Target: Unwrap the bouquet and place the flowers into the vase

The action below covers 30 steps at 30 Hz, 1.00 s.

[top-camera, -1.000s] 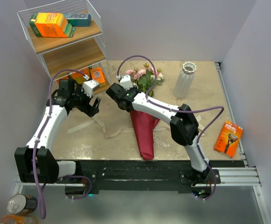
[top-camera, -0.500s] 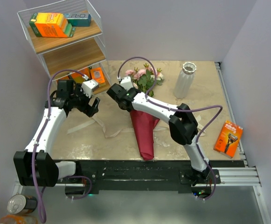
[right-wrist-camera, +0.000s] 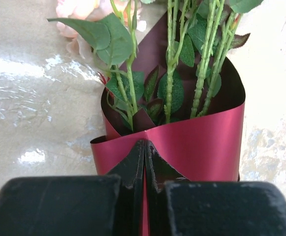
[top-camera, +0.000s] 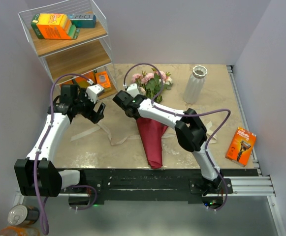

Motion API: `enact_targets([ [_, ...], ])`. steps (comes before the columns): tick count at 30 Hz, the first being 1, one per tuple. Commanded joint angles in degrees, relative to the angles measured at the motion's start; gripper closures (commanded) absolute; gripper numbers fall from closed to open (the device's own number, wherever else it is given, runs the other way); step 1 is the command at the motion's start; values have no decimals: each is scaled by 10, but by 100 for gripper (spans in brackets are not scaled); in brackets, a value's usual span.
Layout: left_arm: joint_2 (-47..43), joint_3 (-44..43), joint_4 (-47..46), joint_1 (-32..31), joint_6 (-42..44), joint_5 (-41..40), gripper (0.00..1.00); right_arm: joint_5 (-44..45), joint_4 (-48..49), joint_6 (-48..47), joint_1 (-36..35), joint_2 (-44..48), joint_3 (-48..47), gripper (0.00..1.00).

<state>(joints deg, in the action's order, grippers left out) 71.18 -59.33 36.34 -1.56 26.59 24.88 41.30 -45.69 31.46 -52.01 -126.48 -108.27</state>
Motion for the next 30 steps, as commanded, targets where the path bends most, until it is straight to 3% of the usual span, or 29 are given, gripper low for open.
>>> enact_targets([
  [1, -7, 4, -24, 4, 2, 16, 1, 12, 25, -2, 3, 55, 10, 100],
  [4, 11, 5, -31, 3, 6, 64, 1, 22, 25, -6, 2, 86, 11, 100],
  [6, 27, -3, -35, -1, 21, 137, 0, 26, 30, -7, 2, 123, 23, 100],
  [8, 61, -23, -36, -7, 39, 223, 1, 32, 42, -6, 3, 155, 46, 81],
  [9, 75, -33, -33, -20, 62, 246, 1, 33, 46, -6, 5, 191, 55, 61],
  [12, 142, -103, -29, -65, 89, 285, 1, 32, 62, 0, 11, 263, 91, 40],
  [15, 225, -166, -20, -105, 98, 297, 1, 16, 99, -2, 18, 321, 139, 37],
  [21, 381, -269, -13, -122, 99, 383, 1, -9, 157, -28, 21, 416, 205, 39],
  [25, 474, -377, 130, -128, 209, 459, 15, -4, 194, -40, 23, 461, 246, 42],
  [26, 491, -400, 195, -133, 260, 467, 15, -10, 194, -40, 23, 466, 250, 42],
  [30, 546, -458, 233, -146, 292, 472, 15, -31, 181, -37, 29, 473, 249, 42],
])
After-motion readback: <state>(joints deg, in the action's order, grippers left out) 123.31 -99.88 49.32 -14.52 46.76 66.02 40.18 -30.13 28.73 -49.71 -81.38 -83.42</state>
